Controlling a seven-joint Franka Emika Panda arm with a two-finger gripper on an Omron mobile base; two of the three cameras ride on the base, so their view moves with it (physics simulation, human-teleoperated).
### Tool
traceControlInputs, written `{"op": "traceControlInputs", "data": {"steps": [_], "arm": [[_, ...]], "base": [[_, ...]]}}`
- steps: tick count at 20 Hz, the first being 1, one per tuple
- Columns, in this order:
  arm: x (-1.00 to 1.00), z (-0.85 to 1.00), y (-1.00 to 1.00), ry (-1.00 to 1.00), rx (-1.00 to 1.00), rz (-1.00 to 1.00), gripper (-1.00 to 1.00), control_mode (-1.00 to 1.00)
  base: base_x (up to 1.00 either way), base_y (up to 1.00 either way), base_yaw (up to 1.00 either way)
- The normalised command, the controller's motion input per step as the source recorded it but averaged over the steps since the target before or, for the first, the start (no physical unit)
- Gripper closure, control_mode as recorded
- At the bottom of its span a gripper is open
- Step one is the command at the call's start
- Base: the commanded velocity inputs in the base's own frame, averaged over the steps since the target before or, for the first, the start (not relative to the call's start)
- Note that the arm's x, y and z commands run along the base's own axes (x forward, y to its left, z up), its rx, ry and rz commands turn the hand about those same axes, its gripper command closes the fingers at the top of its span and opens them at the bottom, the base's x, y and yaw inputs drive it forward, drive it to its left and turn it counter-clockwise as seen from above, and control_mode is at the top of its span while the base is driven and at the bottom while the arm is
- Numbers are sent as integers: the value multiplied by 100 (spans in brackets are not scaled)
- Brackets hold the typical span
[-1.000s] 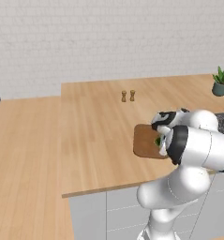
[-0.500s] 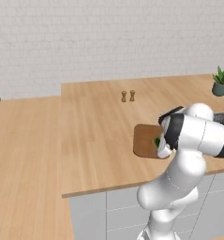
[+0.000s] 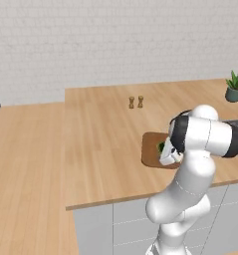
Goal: Pick up the sponge from the counter and clean the cutting board by briefly scrubbing or pressing down on the cutting board. Once finished, release the sponge.
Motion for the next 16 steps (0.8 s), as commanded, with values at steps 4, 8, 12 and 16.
{"op": "traceControlInputs", "data": {"steps": [4,8,12,16], "arm": [[60,-51,36,-3,19,0,100,-100],[79,-40,33,-2,6,-3,100,-100],[78,-11,41,-1,0,-4,100,-100],[27,2,14,-5,2,-6,100,-100]], "base": [[0,0,0],[0,0,0],[0,0,0],[0,0,0]]}}
